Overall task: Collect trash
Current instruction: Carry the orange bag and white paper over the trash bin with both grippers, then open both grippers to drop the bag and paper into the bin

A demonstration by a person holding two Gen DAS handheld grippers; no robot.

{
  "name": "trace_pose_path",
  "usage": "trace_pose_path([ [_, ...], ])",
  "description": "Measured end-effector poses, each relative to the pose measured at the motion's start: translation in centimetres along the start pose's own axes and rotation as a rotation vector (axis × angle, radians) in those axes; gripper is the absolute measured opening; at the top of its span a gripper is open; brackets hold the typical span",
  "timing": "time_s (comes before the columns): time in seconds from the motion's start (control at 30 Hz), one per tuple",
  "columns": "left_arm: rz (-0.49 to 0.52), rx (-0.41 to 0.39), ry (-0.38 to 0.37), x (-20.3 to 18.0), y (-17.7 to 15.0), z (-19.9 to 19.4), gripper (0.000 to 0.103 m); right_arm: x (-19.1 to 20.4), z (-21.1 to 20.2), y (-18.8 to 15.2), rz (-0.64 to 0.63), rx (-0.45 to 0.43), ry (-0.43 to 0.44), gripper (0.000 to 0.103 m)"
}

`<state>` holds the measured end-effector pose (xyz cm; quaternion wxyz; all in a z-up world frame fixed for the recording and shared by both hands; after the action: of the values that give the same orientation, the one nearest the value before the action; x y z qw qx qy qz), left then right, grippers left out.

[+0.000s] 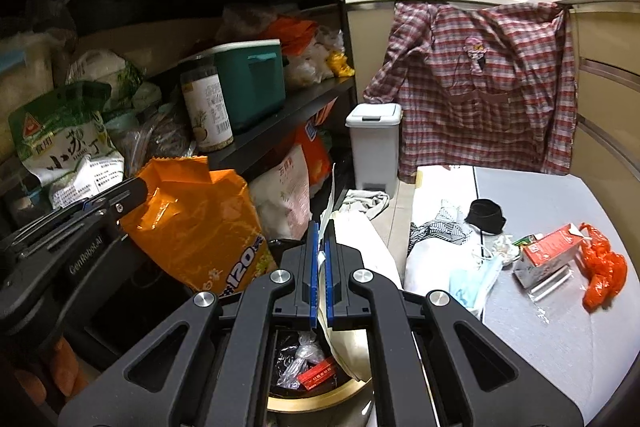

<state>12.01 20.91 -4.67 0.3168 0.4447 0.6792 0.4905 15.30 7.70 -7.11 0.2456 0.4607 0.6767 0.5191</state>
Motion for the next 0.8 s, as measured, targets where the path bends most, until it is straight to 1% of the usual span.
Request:
trace_pose_path([
  [0.13,0.031,0.023,0.022,-0.3,-0.9,1.1,0.001,0.0,1.6,-0.5,0.003,0.028,0.013,0.003],
  [0.4,0.043,0.072,0.045,-0.1,-2.4,3.3,0.001,0.4,3.9,-1.6,0.0,0.066,0.036,0.003],
  [0.7,0.063,0.093,0.055,-0.5,-3.0,4.4,0.001,0.5,5.8,-2.3,0.002,0.093,0.042,0.003],
  [0.77,0.058,0.102,0.067,-0.4,-3.2,4.7,0.001,0.5,6.0,-2.4,0.003,0.098,0.041,0.005],
  [0.8,0.055,0.107,0.074,-0.2,-3.3,4.9,0.003,0.4,6.1,-2.4,0.005,0.103,0.039,0.007],
])
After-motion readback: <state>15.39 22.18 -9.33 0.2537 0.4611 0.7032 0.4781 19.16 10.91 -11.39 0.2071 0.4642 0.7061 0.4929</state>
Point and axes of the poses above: each gripper's, at about its wrist camera, not at the fingertips, and z roughly the way its jaws point, x to its left, y to its top, the point moved 8 cm from there along z, roughly the way its jaws point, and after that the axes turned 7 degrees about -x, right-handed, at the moved point
